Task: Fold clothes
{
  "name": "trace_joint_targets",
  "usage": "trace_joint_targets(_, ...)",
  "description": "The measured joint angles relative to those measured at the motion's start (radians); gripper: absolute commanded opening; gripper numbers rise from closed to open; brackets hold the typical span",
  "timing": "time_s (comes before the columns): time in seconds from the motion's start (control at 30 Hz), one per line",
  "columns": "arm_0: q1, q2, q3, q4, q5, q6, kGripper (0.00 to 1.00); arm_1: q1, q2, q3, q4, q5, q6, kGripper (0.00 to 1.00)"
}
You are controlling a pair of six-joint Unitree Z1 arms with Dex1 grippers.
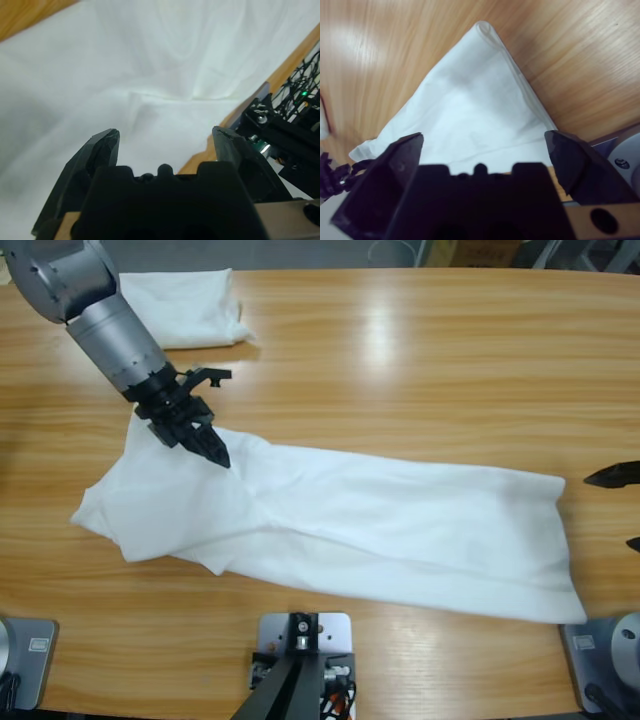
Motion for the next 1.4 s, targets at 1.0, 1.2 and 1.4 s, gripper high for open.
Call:
trace_joint_targets(1.0,-0.033,0.043,0.048,-0.06,0.016,0.019,0.255,0.0,-0.02,0.017,-0.021,0.0,-0.001,0.991)
trace_joint_targets(1.2,-0.033,0.043,0.056,-0.067,0.038,0.02,0.131,0.0,-0.026,0.019,-0.025,0.0,-0.001,0.991)
trace_joint_targets(1.4,-0.033,0.043,0.06,-0.07,0.038,0.025,0.0,0.0,-0.031,0.022,-0.031,0.0,-0.001,0.991)
